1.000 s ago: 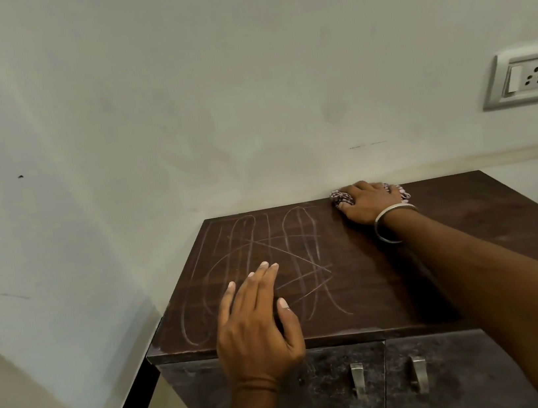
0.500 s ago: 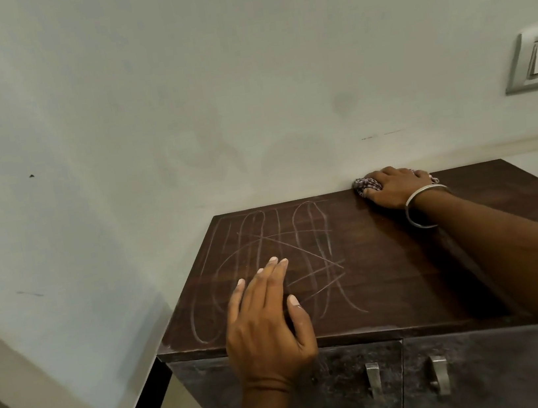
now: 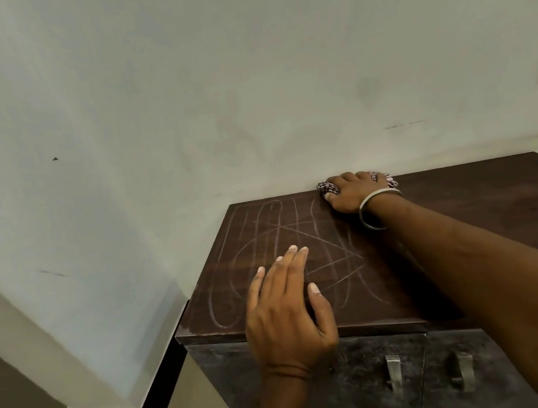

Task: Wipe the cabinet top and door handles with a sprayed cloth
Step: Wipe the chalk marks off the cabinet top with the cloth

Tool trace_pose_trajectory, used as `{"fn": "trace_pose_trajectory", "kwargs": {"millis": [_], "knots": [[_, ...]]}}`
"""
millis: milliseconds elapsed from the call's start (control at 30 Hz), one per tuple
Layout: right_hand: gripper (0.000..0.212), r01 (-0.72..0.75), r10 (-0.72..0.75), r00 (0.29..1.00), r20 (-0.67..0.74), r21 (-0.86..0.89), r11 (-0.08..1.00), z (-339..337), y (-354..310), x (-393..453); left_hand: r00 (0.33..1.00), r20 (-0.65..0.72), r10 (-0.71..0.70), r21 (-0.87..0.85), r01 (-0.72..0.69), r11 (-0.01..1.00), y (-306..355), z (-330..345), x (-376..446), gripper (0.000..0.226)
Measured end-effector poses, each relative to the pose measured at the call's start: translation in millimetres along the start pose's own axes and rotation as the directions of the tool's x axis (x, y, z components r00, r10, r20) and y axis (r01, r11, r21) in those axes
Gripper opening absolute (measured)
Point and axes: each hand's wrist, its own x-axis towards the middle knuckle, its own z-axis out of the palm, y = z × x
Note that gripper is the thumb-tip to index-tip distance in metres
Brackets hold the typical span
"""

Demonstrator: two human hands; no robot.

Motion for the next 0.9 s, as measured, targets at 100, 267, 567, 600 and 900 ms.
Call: {"fn": "trace_pose_trajectory", "kwargs": {"millis": [100, 267, 567, 600, 900], "knots": [[0.058, 0.023, -0.023, 1.000, 0.001, 0.038, 0.999, 1, 3, 0, 1.000, -0.006, -0.001, 0.000, 0.001, 1.000, -1, 0, 0, 0.050], [0.049, 0.063, -0.061, 0.998, -0.034, 0.059, 0.996, -1, 25, -10, 1.000, -0.012, -0.003, -0.008, 0.002, 1.000, 0, 0, -1, 0.051], [0.051, -0.042, 0.041, 0.999, -0.025, -0.021, 0.999, -10, 50, -37, 1.000, 0.016, -0.004, -0.007, 0.004, 1.000, -2, 0, -1, 0.049], [0.051, -0.029, 0.029, 1.000, -0.010, -0.019, 0.999, -9, 42, -38, 1.000, 0.019, -0.004, -0.007, 0.005, 1.000, -2, 0, -1, 0.049], [0.051, 0.100, -0.100, 0.995, 0.011, -0.012, 0.995, -1, 6, -50, 0.999, 0.031, -0.023, -0.012, 0.024, 1.000, -2, -1, -2, 0.049]]}}
